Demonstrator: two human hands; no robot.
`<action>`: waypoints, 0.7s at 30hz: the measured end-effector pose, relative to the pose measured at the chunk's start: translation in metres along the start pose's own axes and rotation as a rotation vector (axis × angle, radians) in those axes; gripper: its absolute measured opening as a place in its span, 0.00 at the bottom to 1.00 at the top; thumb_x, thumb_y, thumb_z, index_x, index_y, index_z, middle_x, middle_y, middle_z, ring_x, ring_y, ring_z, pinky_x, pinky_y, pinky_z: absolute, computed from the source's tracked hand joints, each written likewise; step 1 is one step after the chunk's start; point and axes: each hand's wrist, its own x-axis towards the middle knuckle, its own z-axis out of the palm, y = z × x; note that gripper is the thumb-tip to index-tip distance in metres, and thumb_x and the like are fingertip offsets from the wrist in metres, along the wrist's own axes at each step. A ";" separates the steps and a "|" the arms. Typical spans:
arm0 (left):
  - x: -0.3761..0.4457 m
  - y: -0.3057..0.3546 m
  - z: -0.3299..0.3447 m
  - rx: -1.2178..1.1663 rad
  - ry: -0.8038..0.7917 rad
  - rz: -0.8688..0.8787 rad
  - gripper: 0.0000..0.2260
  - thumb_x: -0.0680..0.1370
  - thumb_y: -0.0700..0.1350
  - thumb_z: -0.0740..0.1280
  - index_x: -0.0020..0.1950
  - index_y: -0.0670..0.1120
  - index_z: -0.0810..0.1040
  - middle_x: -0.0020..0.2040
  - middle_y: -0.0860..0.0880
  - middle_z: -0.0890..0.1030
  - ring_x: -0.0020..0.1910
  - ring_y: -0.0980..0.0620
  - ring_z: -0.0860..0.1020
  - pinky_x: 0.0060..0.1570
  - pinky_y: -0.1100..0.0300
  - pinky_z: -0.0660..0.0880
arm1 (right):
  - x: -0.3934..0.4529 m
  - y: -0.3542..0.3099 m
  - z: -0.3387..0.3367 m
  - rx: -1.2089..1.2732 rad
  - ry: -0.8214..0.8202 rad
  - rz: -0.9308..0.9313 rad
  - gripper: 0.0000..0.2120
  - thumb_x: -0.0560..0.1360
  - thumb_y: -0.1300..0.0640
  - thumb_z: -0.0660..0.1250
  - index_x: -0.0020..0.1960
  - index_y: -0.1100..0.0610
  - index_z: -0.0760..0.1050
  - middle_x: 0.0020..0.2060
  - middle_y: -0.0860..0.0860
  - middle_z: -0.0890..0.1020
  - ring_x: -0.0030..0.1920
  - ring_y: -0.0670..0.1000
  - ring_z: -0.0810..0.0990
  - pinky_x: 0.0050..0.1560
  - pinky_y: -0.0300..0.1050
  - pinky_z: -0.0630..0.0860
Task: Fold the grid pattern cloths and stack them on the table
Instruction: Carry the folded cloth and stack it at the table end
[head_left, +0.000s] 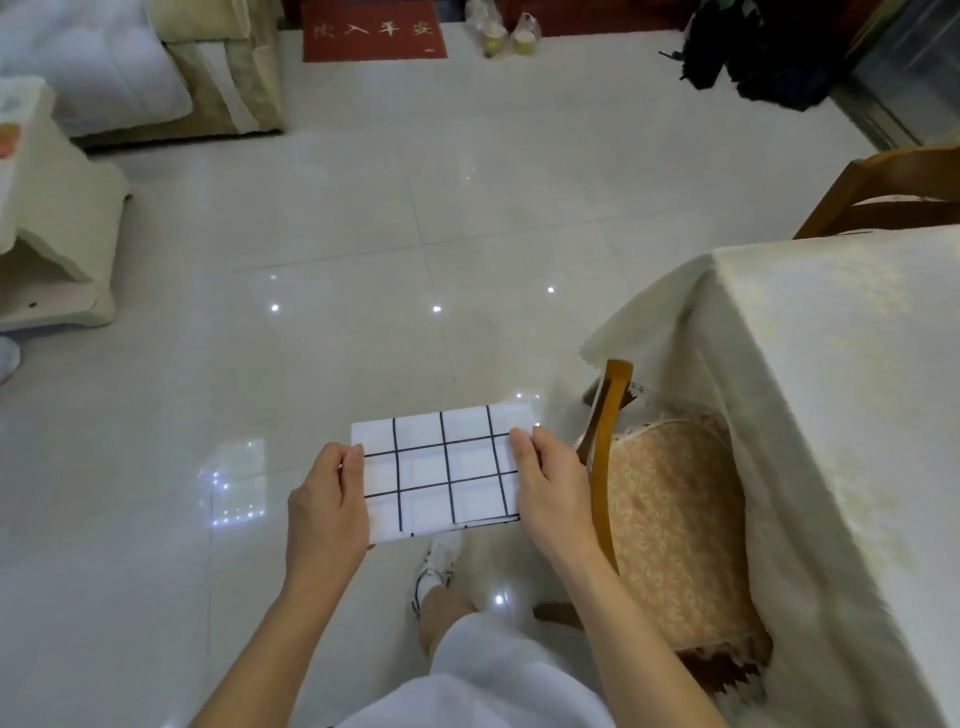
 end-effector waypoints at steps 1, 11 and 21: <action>0.017 0.009 0.002 0.013 -0.015 0.008 0.14 0.84 0.52 0.56 0.42 0.48 0.72 0.35 0.43 0.75 0.35 0.42 0.76 0.27 0.43 0.79 | 0.014 -0.001 0.003 0.006 0.013 0.021 0.19 0.83 0.55 0.60 0.33 0.53 0.64 0.27 0.45 0.65 0.28 0.43 0.64 0.30 0.36 0.62; 0.135 0.087 0.031 0.050 -0.141 0.089 0.14 0.84 0.51 0.56 0.42 0.47 0.71 0.35 0.44 0.76 0.37 0.40 0.77 0.29 0.39 0.78 | 0.123 -0.021 -0.002 0.003 0.134 0.109 0.20 0.84 0.51 0.58 0.35 0.57 0.68 0.27 0.50 0.69 0.29 0.45 0.66 0.31 0.46 0.64; 0.255 0.137 0.073 0.079 -0.258 0.185 0.14 0.84 0.51 0.57 0.41 0.49 0.72 0.34 0.49 0.76 0.35 0.46 0.75 0.33 0.43 0.77 | 0.224 -0.039 0.000 0.015 0.270 0.221 0.20 0.83 0.54 0.59 0.33 0.55 0.64 0.27 0.46 0.66 0.29 0.43 0.65 0.30 0.38 0.62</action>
